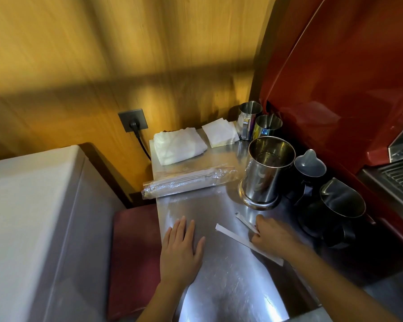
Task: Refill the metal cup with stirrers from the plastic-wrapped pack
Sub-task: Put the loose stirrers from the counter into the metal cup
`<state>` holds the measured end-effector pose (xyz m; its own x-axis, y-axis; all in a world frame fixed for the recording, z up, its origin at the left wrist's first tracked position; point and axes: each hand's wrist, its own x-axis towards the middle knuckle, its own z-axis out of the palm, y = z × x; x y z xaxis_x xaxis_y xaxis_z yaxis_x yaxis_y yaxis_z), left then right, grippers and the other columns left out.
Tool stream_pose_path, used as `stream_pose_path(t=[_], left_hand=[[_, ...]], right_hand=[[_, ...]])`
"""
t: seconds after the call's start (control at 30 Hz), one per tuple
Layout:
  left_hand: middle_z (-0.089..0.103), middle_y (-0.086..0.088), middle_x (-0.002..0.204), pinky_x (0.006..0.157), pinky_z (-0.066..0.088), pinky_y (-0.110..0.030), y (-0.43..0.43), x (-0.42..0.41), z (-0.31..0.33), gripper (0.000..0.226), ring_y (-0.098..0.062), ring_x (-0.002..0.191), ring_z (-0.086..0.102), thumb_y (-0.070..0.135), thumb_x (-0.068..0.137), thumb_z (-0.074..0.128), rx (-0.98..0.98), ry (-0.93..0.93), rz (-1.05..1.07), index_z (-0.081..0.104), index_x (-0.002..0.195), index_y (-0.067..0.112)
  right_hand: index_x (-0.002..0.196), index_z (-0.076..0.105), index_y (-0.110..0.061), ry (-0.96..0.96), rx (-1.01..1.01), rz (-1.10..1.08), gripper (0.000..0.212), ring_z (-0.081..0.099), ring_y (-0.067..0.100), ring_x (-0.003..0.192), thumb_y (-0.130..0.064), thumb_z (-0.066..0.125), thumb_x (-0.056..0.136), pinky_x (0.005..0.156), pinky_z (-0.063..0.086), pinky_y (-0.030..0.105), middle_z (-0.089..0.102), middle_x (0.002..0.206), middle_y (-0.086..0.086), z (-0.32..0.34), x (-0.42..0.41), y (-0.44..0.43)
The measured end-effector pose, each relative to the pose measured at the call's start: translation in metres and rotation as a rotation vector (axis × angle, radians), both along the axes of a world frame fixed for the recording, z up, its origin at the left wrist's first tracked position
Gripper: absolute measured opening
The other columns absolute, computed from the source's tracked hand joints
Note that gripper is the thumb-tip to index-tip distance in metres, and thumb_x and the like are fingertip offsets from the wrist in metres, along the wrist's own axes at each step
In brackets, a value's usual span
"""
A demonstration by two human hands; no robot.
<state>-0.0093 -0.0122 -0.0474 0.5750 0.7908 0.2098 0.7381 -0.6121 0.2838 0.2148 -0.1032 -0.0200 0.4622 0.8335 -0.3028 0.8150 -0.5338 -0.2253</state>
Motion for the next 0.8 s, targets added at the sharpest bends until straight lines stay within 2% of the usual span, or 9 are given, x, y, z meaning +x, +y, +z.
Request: stream_pose_path(t=[0.1,0.2,0.33,0.4,0.47,0.53,0.67,0.77,0.8], left_hand=[[0.058,-0.014,0.131,0.105,0.035,-0.047,0.0,0.0,0.001,0.051,-0.029,0.124,0.051,0.043,0.087,0.043,0.009,0.002,-0.001,0.057,0.124,0.012],[0.058,-0.014,0.131,0.105,0.033,-0.047,0.0,0.0,0.002,0.054,-0.028,0.124,0.051,0.045,0.087,0.036,0.006,0.011,-0.004,0.057,0.125,0.012],[0.058,-0.013,0.131,0.105,0.033,-0.047,0.001,-0.001,0.0,0.054,-0.028,0.123,0.052,0.045,0.087,0.036,-0.007,0.013,-0.004,0.058,0.124,0.012],[0.059,-0.013,0.129,0.104,0.035,-0.047,0.002,-0.002,-0.001,0.053,-0.028,0.122,0.054,0.045,0.087,0.036,-0.004,0.016,-0.009,0.058,0.122,0.012],[0.06,-0.013,0.129,0.103,0.036,-0.047,0.003,-0.001,-0.002,0.053,-0.028,0.121,0.054,0.045,0.086,0.037,0.0,0.019,-0.006,0.058,0.122,0.013],[0.059,-0.012,0.129,0.103,0.037,-0.048,0.003,-0.001,-0.003,0.053,-0.027,0.122,0.054,0.046,0.086,0.037,-0.005,0.029,-0.002,0.058,0.122,0.013],[0.059,-0.012,0.129,0.103,0.038,-0.047,0.002,0.0,-0.001,0.052,-0.026,0.122,0.053,0.045,0.086,0.039,-0.018,0.041,0.003,0.058,0.122,0.014],[0.059,-0.012,0.13,0.102,0.039,-0.047,0.002,-0.001,0.0,0.048,-0.026,0.122,0.053,0.043,0.086,0.045,-0.023,0.032,-0.004,0.058,0.121,0.014],[0.059,-0.012,0.13,0.102,0.039,-0.047,0.002,-0.001,-0.001,0.046,-0.026,0.122,0.053,0.041,0.085,0.05,-0.025,0.023,-0.005,0.058,0.122,0.014]], right_hand=[[0.087,0.041,-0.019,-0.056,-0.043,0.007,0.014,0.061,0.031,0.097,-0.031,0.047,0.081,0.069,0.04,0.033,0.065,0.105,0.008,0.0,-0.005,0.005],[0.102,0.048,-0.014,-0.096,-0.113,0.049,0.024,0.058,0.031,0.106,-0.029,0.046,0.083,0.08,0.044,0.033,0.062,0.113,0.008,0.004,-0.005,0.012],[0.113,0.049,-0.012,-0.062,-0.138,0.062,0.034,0.055,0.031,0.11,-0.024,0.048,0.082,0.084,0.046,0.035,0.059,0.12,0.012,0.025,-0.002,0.016],[0.111,0.051,-0.014,0.009,-0.053,0.053,0.031,0.058,0.032,0.102,-0.025,0.05,0.082,0.079,0.047,0.034,0.062,0.112,0.011,0.045,-0.001,0.016],[0.088,0.05,-0.017,0.089,0.052,0.062,0.01,0.059,0.031,0.085,-0.024,0.051,0.081,0.064,0.043,0.03,0.061,0.09,0.009,0.069,-0.001,0.016],[0.079,0.049,-0.019,0.184,0.177,0.062,0.005,0.057,0.028,0.073,-0.021,0.054,0.08,0.059,0.042,0.031,0.059,0.077,0.009,0.095,0.0,0.017],[0.096,0.055,-0.014,0.217,0.496,0.066,0.016,0.06,0.025,0.064,-0.015,0.056,0.079,0.06,0.047,0.033,0.063,0.07,0.009,0.141,0.003,0.021],[0.103,0.057,-0.016,0.136,0.771,0.009,0.022,0.053,0.005,0.056,-0.011,0.059,0.081,0.051,0.038,0.009,0.056,0.063,-0.007,0.164,0.008,0.021],[0.106,0.057,-0.015,0.116,0.836,-0.02,0.024,0.051,0.003,0.054,-0.012,0.059,0.082,0.051,0.037,0.007,0.056,0.063,-0.009,0.17,0.011,0.022]])
